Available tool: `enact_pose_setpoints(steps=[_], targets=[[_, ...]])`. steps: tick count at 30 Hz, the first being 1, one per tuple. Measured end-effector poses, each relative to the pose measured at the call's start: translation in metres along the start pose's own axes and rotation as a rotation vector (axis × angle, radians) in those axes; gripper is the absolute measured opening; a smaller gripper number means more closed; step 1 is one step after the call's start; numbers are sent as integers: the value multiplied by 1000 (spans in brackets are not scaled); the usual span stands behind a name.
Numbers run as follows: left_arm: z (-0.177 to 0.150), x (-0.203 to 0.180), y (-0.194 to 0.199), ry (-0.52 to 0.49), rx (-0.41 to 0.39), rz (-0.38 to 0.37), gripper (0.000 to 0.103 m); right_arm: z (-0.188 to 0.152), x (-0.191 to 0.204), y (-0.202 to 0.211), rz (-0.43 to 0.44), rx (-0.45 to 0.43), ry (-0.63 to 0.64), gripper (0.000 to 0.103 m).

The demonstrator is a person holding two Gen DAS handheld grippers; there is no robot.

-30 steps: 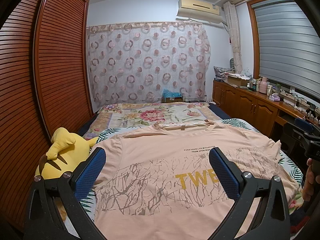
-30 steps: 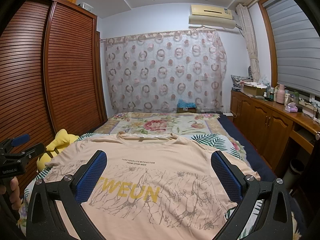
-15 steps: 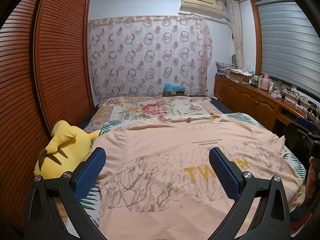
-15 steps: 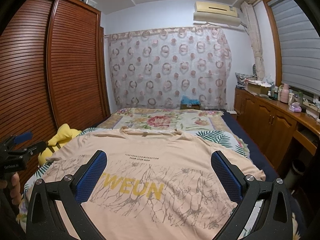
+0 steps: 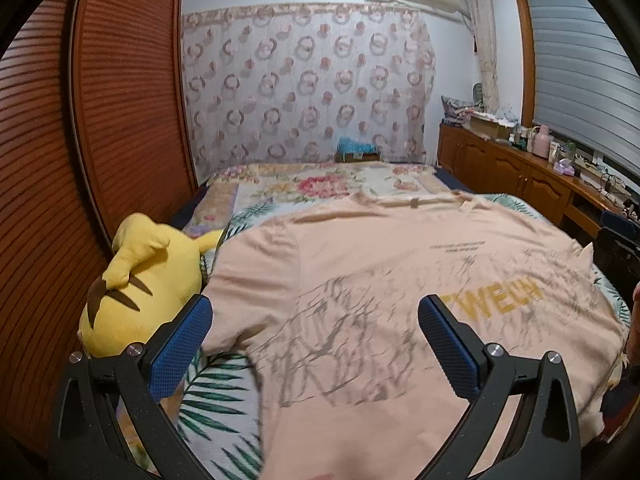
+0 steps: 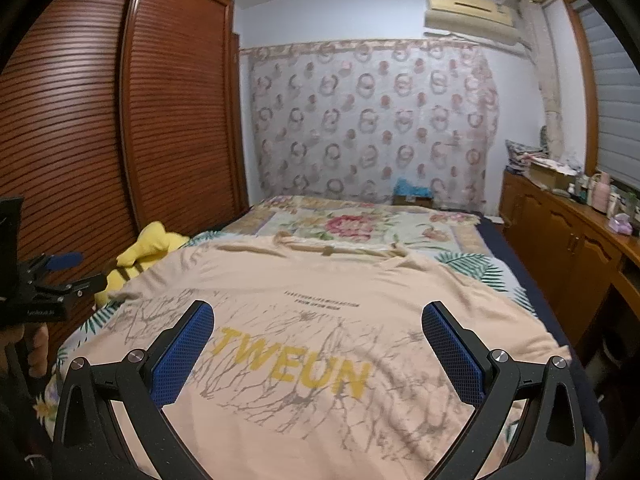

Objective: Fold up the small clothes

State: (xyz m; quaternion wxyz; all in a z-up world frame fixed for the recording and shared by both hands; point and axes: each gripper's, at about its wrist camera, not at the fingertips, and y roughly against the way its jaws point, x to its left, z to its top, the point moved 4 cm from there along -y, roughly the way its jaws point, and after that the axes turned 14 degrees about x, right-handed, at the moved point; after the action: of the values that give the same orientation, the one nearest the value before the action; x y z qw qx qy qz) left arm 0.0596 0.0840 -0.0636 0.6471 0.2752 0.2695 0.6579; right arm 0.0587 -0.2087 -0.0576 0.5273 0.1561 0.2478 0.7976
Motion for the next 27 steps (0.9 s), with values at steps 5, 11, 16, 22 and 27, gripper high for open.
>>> enact_pose_setpoints(steps=[5, 11, 16, 22, 27], targets=[[-4, 23, -18, -2, 44, 16, 95, -1, 3, -18, 32, 47, 54, 103], [-5, 57, -38, 27, 105, 18, 79, 7, -2, -32, 68, 108, 110, 103], [-1, 84, -65, 76, 176, -3, 66, 15, -8, -39, 112, 148, 125, 103], [0, 106, -99, 116, 277, -16, 57, 26, -16, -46, 140, 176, 130, 103], [0, 114, -114, 133, 330, -37, 56, 31, -5, -54, 159, 186, 146, 103]])
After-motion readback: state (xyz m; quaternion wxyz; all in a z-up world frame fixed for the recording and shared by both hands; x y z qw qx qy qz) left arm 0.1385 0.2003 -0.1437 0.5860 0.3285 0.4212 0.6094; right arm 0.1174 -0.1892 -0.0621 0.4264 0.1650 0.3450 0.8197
